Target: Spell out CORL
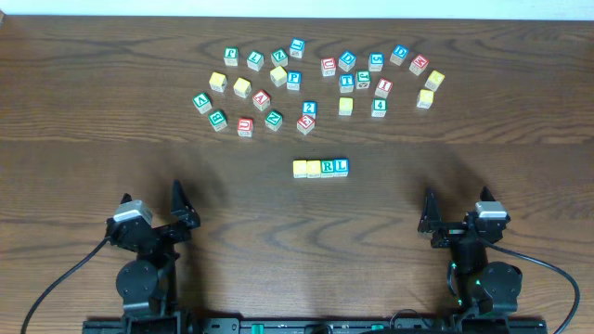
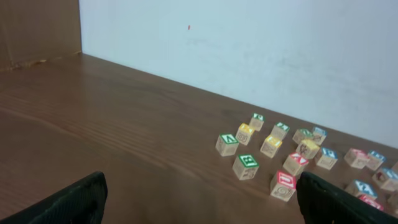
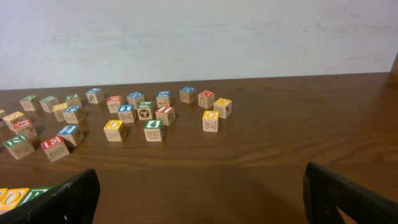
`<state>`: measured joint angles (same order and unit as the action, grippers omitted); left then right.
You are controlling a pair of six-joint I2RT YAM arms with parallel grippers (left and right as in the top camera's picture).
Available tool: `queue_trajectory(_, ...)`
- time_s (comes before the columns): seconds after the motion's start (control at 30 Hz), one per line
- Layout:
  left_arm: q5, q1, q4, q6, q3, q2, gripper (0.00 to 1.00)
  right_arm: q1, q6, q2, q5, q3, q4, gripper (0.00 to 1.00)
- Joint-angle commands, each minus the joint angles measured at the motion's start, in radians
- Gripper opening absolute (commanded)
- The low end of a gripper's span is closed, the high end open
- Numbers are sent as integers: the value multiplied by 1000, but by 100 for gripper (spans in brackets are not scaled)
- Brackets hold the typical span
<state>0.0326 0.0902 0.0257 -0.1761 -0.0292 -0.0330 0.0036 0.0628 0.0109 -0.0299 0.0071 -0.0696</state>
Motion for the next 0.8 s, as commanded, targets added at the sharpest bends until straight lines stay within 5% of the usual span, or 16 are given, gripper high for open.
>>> queue_trajectory(0.0, 10, 5, -41, 53, 26, 32, 96, -9, -12, -6, -6, -2, -4, 99)
queue_trajectory(0.77, 10, 5, -96, 60, 25, 27, 96, -9, -12, -5, -6, -2, -4, 99)
